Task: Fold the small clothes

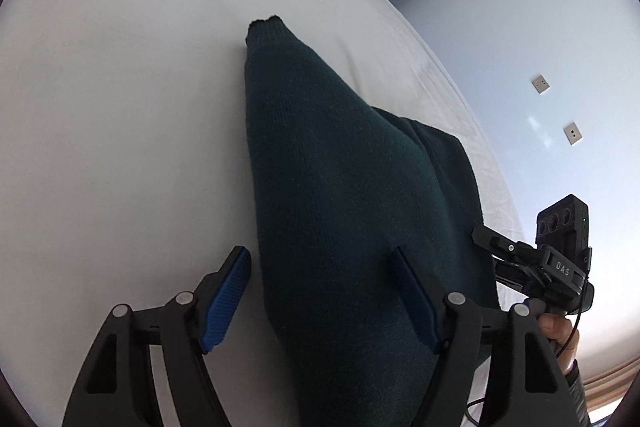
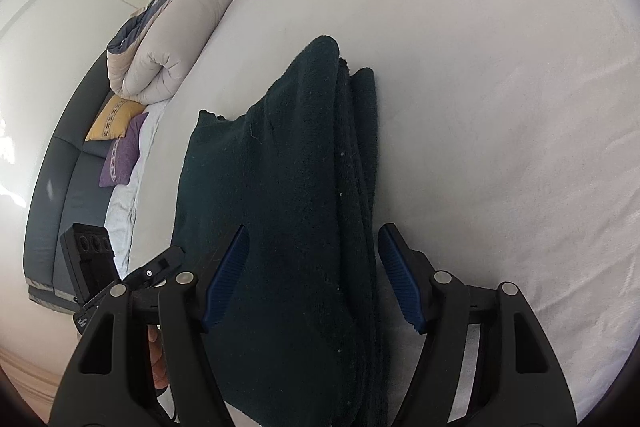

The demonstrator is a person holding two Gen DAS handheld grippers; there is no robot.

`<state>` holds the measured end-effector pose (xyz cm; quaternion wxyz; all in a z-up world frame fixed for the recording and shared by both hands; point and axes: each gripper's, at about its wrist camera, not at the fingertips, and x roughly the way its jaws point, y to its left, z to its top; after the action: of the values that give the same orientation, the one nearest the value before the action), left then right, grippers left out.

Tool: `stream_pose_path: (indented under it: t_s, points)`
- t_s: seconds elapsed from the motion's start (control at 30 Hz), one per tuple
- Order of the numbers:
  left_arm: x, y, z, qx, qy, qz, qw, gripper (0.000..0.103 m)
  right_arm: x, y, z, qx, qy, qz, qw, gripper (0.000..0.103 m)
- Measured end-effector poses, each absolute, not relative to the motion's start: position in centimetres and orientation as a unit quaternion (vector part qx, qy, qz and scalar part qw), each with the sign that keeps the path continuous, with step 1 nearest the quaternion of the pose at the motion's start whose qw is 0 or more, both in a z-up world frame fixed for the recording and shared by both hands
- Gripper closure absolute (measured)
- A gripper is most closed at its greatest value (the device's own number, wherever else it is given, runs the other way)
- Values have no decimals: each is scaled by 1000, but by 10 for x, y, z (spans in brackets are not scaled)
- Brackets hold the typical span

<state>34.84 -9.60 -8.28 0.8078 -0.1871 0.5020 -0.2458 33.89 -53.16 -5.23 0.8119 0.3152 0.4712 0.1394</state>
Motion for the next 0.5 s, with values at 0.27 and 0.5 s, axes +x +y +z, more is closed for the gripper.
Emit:
stream_pose_path:
  t_s: [0.27, 0.5]
  points:
    - [353, -118, -80, -140, 529, -226, 806, 47, 343, -508, -53, 239, 493, 112, 829, 67]
    - [343, -131, -56, -75, 517, -215, 825, 65, 339, -467, -31, 132, 492, 63, 858, 82]
